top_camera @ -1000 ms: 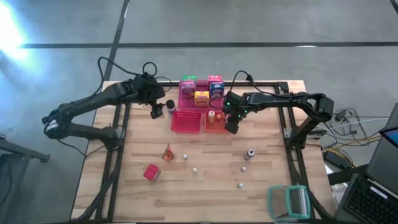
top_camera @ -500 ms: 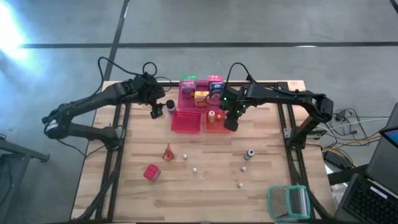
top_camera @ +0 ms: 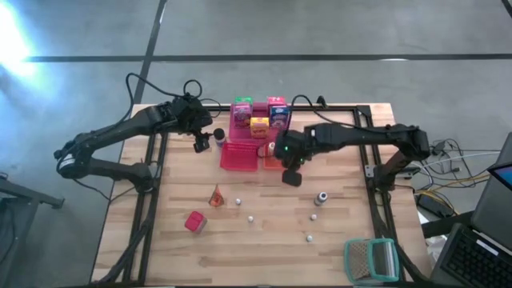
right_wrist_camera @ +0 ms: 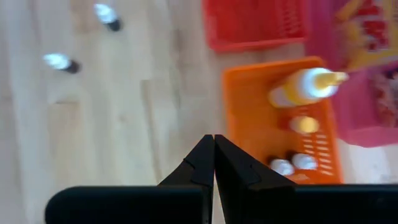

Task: Pick & Place Kitchen Items
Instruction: Put the small black food coloring bottle into the orange bin

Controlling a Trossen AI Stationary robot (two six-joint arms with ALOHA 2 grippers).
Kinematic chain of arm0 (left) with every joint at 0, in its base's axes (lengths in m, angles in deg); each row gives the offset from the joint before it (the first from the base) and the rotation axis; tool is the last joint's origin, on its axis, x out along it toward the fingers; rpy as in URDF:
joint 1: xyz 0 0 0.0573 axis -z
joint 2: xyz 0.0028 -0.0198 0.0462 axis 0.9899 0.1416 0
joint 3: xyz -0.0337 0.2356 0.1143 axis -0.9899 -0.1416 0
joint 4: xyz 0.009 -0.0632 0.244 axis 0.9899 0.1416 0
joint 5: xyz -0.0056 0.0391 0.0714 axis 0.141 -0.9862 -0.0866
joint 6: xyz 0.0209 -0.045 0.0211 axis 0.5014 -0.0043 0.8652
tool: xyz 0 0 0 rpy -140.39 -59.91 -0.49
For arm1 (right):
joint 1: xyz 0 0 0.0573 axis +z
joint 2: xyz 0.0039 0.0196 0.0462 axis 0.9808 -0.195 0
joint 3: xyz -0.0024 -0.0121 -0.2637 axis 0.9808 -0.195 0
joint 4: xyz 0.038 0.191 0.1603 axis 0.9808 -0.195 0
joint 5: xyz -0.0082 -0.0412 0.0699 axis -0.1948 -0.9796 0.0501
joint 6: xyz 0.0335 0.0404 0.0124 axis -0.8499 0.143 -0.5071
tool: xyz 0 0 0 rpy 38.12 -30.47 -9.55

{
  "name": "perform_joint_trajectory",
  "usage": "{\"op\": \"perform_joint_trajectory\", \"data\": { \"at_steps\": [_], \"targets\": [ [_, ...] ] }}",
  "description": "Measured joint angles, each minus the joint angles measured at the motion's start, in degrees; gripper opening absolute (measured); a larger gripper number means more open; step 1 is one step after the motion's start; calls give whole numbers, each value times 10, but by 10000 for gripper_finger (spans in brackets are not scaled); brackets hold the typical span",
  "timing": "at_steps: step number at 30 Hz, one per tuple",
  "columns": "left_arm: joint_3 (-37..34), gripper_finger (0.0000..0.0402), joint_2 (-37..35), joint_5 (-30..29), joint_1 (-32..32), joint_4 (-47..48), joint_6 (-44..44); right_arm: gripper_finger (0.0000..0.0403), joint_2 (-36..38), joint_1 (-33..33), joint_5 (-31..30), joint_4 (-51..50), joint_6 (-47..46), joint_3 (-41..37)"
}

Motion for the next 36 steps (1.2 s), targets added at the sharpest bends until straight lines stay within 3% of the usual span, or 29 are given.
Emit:
{"op": "perform_joint_trajectory", "data": {
  "at_steps": [9, 21, 36],
  "targets": [
    [0, 262, 0, 0, 0, 0, 0, 9, 0, 114, -35, -30, -129, 0],
    [0, 262, 0, 0, 0, 0, 0, 8, 0, 270, -75, -120, -429, 0],
    [0, 262, 0, 0, 0, 0, 0, 8, 0, 363, -88, -131, -793, -13]
  ]
}}
